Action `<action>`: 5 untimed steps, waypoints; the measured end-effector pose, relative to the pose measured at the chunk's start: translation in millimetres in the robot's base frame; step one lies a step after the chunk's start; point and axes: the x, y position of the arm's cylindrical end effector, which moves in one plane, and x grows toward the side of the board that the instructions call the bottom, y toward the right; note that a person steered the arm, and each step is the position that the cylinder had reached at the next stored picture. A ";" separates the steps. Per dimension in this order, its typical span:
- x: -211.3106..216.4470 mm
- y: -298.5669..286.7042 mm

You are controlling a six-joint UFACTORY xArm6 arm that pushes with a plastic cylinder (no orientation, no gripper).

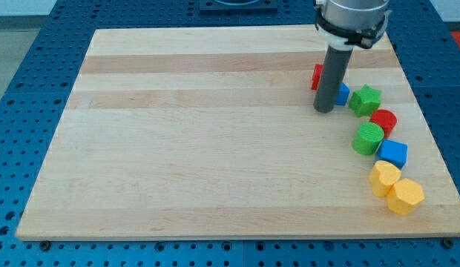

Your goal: Push the red star into the blue triangle

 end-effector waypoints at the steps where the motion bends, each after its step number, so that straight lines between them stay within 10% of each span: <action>1: -22.4 12.2; 3: 6.1 -41.7; 5: -66.9 -100.8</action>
